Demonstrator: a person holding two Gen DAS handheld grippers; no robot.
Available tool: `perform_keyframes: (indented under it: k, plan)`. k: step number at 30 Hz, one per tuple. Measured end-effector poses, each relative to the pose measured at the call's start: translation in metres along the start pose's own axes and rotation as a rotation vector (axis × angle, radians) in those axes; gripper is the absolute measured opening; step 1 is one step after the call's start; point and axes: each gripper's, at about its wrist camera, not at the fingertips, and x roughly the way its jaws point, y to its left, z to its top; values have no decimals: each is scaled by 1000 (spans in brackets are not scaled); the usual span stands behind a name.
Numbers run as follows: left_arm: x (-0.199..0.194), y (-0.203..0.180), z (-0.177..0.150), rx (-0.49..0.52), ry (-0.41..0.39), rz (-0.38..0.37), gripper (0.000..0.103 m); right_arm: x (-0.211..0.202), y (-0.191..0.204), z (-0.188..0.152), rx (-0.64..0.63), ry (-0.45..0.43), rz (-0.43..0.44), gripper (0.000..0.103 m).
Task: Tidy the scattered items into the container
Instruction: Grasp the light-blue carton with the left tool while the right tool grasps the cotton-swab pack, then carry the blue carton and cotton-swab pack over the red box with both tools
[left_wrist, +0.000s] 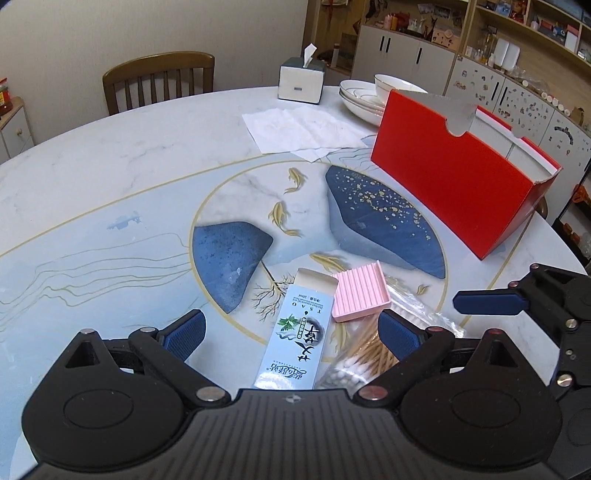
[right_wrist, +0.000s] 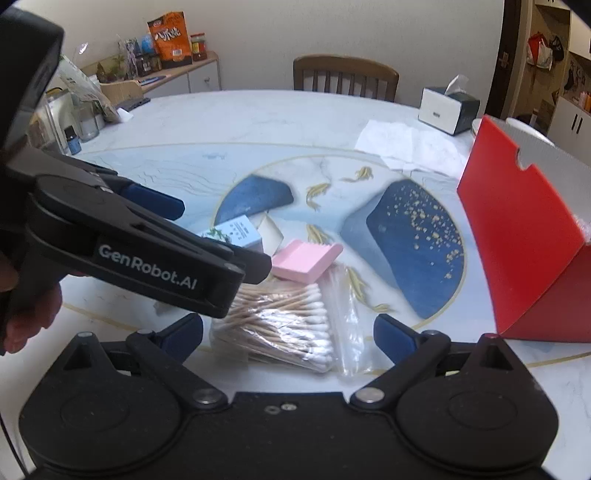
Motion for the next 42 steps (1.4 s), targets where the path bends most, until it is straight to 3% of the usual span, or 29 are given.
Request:
perform_keyframes:
  k: [7,9,18,23,42]
  plan:
    - [6,-2,-1,6,13,-12,88,13,0,-1,18,34,-2,93]
    - [7,-1,-2,1,19,-17,77,14,-1,-1,28,40,3,91]
    - [9,-1,-4,-10,49,-14,50,12,-1,0,16,45,9,84]
    - [6,-4,-5,-5,63,-14,32,9,-4,-1,7,46,15,72]
    - [-28,-15,-9,-61,25,-21,29,-39,-38,0,61,-8,-2,71]
